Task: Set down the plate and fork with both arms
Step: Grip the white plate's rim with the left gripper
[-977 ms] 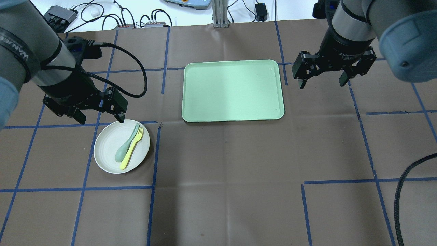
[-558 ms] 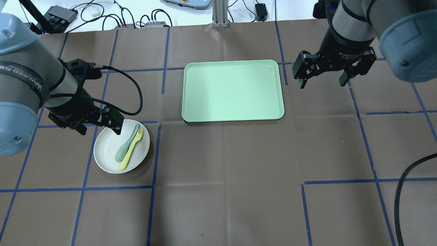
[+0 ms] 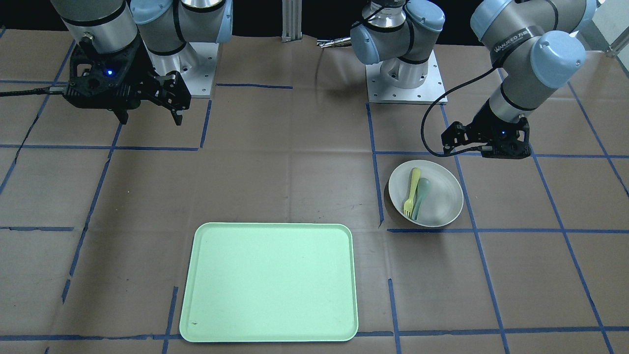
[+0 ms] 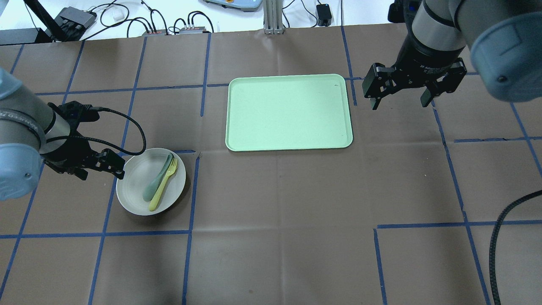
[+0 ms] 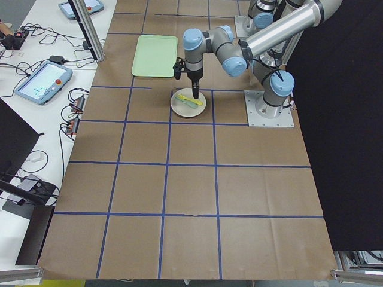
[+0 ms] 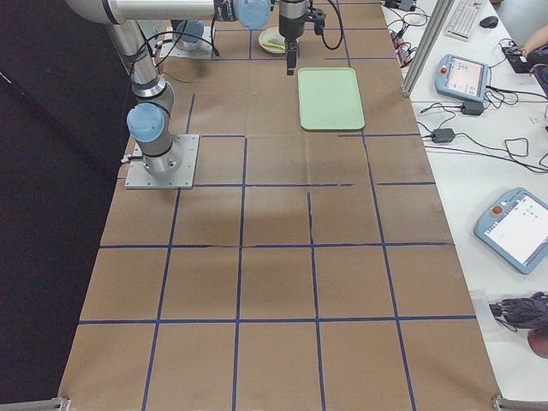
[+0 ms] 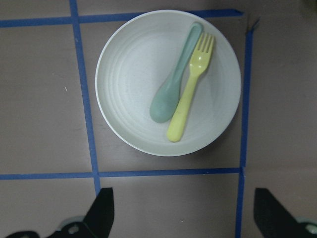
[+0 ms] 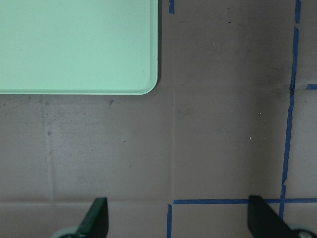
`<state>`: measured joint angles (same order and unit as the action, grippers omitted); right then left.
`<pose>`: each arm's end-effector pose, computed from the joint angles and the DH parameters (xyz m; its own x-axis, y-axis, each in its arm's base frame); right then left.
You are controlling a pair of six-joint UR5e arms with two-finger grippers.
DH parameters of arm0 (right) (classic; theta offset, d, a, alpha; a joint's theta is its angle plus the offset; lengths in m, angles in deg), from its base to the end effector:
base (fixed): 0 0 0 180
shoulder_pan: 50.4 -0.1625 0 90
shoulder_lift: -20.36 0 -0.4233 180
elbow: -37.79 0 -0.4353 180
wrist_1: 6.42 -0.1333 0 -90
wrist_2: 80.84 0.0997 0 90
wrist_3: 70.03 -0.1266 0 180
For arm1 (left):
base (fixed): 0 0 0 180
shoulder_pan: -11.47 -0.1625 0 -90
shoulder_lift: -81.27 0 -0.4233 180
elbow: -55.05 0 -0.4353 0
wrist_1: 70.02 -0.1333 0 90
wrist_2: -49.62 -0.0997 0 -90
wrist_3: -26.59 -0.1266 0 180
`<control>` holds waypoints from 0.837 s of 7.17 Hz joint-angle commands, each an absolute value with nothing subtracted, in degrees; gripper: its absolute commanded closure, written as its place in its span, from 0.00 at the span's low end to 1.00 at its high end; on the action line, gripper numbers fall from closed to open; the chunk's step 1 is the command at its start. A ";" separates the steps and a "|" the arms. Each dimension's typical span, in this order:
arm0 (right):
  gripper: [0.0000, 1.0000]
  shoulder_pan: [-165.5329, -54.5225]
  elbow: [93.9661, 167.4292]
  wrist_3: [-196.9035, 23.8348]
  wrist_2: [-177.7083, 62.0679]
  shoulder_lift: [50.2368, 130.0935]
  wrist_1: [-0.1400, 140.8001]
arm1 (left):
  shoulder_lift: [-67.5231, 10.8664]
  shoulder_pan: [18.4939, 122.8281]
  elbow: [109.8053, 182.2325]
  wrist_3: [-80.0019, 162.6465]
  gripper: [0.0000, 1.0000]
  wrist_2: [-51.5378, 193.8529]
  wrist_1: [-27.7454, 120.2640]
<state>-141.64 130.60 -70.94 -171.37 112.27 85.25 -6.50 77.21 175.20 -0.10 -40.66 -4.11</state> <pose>0.1434 -0.5195 0.4535 -0.9999 -0.0056 0.0090 -0.0058 0.9999 -0.0136 0.0677 -0.4731 0.2487 -0.9988 0.0418 0.0256 0.0433 0.9971 0.0619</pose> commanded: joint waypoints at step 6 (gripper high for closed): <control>0.00 -141.63 130.60 -70.82 -171.46 112.20 85.25 | -21.47 70.18 177.48 -7.51 0.14 -32.30 -16.31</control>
<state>-141.63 130.60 -70.83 -171.46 112.21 85.25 -19.85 70.42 177.51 -7.45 -33.45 -15.59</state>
